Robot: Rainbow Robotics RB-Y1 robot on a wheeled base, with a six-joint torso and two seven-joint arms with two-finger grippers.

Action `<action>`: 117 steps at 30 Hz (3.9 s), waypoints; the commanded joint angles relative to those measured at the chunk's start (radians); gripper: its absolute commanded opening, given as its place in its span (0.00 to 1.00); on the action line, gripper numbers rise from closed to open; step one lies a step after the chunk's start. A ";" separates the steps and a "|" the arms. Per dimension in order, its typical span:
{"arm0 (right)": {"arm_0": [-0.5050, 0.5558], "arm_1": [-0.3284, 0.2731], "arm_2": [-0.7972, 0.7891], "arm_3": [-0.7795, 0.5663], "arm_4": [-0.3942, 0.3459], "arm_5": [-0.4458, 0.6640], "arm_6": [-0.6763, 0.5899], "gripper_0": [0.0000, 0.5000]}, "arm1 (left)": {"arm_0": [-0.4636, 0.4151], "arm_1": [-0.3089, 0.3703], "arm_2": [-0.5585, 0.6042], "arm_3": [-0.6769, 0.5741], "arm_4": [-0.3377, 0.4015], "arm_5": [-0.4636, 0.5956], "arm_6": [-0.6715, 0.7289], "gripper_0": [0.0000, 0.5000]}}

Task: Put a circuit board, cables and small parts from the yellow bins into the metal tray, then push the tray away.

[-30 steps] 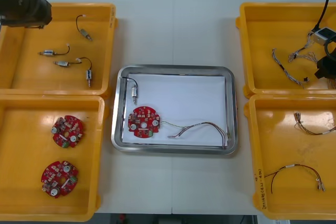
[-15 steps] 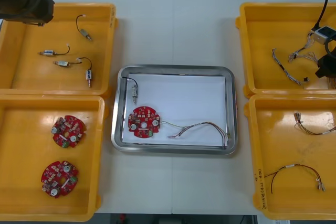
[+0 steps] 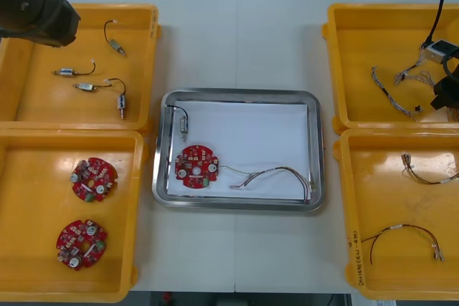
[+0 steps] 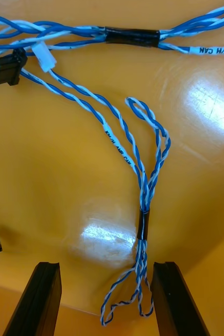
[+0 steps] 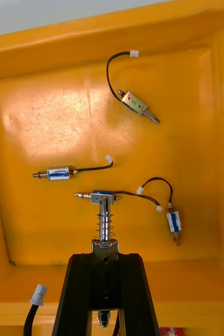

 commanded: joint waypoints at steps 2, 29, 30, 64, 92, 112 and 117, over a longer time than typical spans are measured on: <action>-0.045 -0.045 -0.033 -0.034 0.012 -0.014 -0.006 1.00 | 0.012 -0.035 0.015 -0.100 0.011 0.069 0.109 0.00; 0.008 -0.039 -0.076 -0.003 -0.020 -0.119 0.003 1.00 | 0.013 -0.174 -0.112 -0.238 0.035 0.090 0.267 0.00; 0.012 -0.039 -0.076 -0.003 -0.023 -0.119 0.002 1.00 | 0.013 -0.174 -0.112 -0.238 0.043 0.090 0.270 0.00; 0.074 0.001 -0.062 -0.003 -0.041 -0.142 -0.024 1.00 | 0.047 -0.191 -0.065 -0.247 0.090 0.090 0.290 0.00; 0.081 0.029 -0.050 -0.003 -0.066 -0.159 -0.023 0.00 | 0.047 -0.188 -0.039 -0.250 0.038 0.090 0.285 0.00; 0.081 0.014 -0.025 -0.263 -0.006 0.063 -0.023 0.00 | 0.047 -0.188 -0.033 -0.264 0.044 0.090 0.287 0.00; 0.081 0.004 -0.045 -0.399 0.005 0.226 -0.031 0.00 | 0.047 -0.188 -0.033 -0.267 0.047 0.090 0.289 0.00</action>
